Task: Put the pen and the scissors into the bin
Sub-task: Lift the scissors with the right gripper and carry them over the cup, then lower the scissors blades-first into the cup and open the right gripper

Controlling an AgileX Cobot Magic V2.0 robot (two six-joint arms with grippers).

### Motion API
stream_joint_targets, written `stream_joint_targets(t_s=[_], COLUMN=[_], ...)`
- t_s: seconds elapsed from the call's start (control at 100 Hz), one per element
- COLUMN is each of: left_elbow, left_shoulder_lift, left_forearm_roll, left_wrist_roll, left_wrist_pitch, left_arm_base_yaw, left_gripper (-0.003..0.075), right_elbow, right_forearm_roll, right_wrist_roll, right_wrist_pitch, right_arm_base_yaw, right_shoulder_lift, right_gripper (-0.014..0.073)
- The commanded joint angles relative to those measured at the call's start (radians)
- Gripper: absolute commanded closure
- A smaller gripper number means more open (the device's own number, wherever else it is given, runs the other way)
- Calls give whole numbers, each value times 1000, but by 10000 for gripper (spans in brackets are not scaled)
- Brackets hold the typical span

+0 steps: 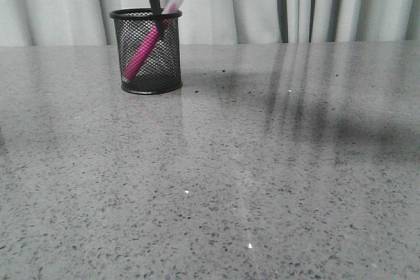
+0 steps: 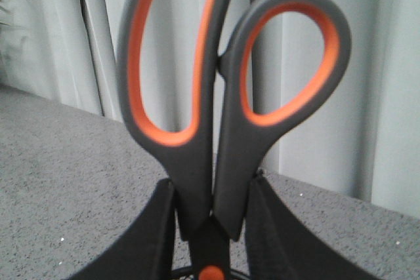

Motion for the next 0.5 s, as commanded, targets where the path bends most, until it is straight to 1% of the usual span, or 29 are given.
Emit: stream_joint_targets(t_s=[0.0, 0.49], left_elbow=[-29, -29], left_shoulder_lift=[-7, -7], left_forearm_roll=[-20, -20], left_wrist_roll=[-1, -1], left_wrist_pitch=[-22, -22], left_arm_base_yaw=[-9, -9], left_gripper=[739, 739], right_elbow=[-38, 25], right_forearm_roll=[-2, -2], right_wrist_roll=[7, 7], right_wrist_pitch=[-89, -80], right_arm_base_yaw=[10, 14], right_shoulder_lift=[-39, -22], right_gripper=[666, 662])
